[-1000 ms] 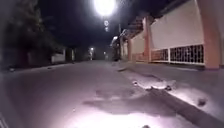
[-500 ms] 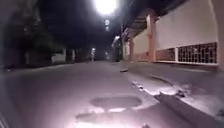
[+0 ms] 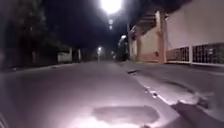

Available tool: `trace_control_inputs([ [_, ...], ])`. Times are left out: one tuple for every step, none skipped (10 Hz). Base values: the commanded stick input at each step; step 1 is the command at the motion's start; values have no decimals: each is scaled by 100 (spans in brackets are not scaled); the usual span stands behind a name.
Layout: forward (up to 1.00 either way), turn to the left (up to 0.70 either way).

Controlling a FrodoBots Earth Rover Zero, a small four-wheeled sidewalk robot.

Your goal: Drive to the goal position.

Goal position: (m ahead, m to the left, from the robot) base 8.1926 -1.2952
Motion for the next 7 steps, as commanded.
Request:
trace_control_inputs([
  [70,9],
  [70,1],
  [70,1],
  [70,1],
  [70,1],
  [70,1],
  [70,1],
])
